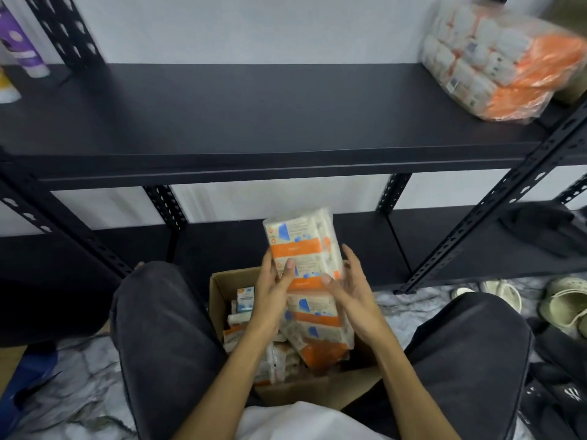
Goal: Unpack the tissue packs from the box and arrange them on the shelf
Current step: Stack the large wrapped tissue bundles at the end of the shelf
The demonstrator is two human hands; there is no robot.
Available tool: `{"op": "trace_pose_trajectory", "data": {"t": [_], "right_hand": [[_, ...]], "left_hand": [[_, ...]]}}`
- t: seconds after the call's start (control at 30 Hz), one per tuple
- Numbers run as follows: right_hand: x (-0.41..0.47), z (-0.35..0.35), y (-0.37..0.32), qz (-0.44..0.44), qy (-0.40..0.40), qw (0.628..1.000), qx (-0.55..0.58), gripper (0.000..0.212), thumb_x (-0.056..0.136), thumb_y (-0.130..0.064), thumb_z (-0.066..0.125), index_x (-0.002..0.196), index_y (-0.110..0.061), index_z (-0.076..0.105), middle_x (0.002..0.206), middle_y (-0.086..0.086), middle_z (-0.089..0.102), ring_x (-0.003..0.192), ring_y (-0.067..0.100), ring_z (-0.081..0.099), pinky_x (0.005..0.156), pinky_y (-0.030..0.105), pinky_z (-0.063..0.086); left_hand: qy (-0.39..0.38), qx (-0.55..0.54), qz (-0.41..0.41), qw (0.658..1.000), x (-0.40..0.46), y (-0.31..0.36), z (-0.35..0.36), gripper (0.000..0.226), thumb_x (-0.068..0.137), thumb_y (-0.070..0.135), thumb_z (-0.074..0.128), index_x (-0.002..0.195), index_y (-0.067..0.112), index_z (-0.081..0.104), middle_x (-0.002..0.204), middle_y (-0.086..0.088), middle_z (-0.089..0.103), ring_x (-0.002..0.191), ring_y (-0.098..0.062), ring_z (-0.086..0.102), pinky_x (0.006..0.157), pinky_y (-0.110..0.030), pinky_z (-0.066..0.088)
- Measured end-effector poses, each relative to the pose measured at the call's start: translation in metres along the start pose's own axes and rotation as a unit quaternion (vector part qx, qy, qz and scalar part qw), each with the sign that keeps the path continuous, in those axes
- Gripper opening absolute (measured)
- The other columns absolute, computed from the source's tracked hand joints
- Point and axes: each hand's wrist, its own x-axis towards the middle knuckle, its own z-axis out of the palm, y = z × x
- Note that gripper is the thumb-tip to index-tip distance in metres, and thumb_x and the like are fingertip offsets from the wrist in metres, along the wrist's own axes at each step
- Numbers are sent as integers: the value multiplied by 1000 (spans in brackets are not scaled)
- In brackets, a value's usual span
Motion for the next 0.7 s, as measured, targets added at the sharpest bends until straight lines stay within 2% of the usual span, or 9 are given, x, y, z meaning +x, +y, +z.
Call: {"op": "trace_pose_trajectory", "data": {"t": [0.07,0.13,0.23,0.3,0.4,0.47,0.53,0.6,0.7], "right_hand": [[-7,13,-11,-78,-14,994,-82,59,101,-17,60,153,-14,31,137,-2,60,124,9,61,92,24,56],[-15,21,-22,-129,5,983,-128,49,104,-18,53,149,-12,34,137,-4,59,123,4,60,90,15,52],[-19,27,-35,-144,57,980,-123,46,104,-31,52,147,-27,36,132,-14,62,119,3,62,89,19,55],[-18,27,-49,-142,105,980,-91,40,102,-37,50,141,-35,42,121,-16,68,108,4,68,82,24,59],[-13,32,-81,-144,127,980,-47,37,102,-39,49,138,-30,48,115,-9,73,96,14,75,77,37,62],[-6,37,-108,-167,130,977,-35,34,103,-35,50,136,-25,53,115,-4,73,96,18,75,77,40,63],[2,43,-138,-191,114,975,-25,32,104,-32,49,134,-23,55,117,-1,72,99,20,74,80,43,62],[13,41,-164,-197,53,979,-8,35,105,-31,47,139,-24,54,121,-1,72,104,21,73,84,45,62],[30,31,-200,-208,-29,978,12,53,103,-25,48,154,-23,35,121,-25,68,112,6,68,83,26,59]], "left_hand": [[-10,41,39,998,-11,12,4,42,101,30,56,142,26,49,128,6,70,117,-14,68,98,-41,56],[-29,75,65,995,-19,23,4,38,104,27,52,142,28,49,129,7,69,118,-13,67,99,-39,55],[-68,105,100,987,-24,49,3,41,105,25,51,146,24,48,129,5,70,117,-14,68,94,-35,58],[-85,113,127,982,-23,70,3,43,104,25,51,147,24,47,127,4,70,115,-16,70,89,-32,60],[-88,76,137,984,-24,97,13,51,100,36,55,148,29,41,126,3,71,111,-20,72,85,-37,62],[-75,33,128,988,-25,112,23,54,97,40,58,147,31,41,126,1,71,109,-24,72,84,-41,62],[-55,9,138,989,-23,134,31,51,96,35,60,144,31,44,123,0,72,107,-26,73,83,-43,62],[-54,-5,166,985,-13,163,34,44,100,30,58,142,29,47,122,-1,73,106,-26,74,83,-44,62],[-64,-32,190,979,13,209,34,35,102,28,57,137,29,51,121,-3,73,106,-27,73,84,-45,62]]}}
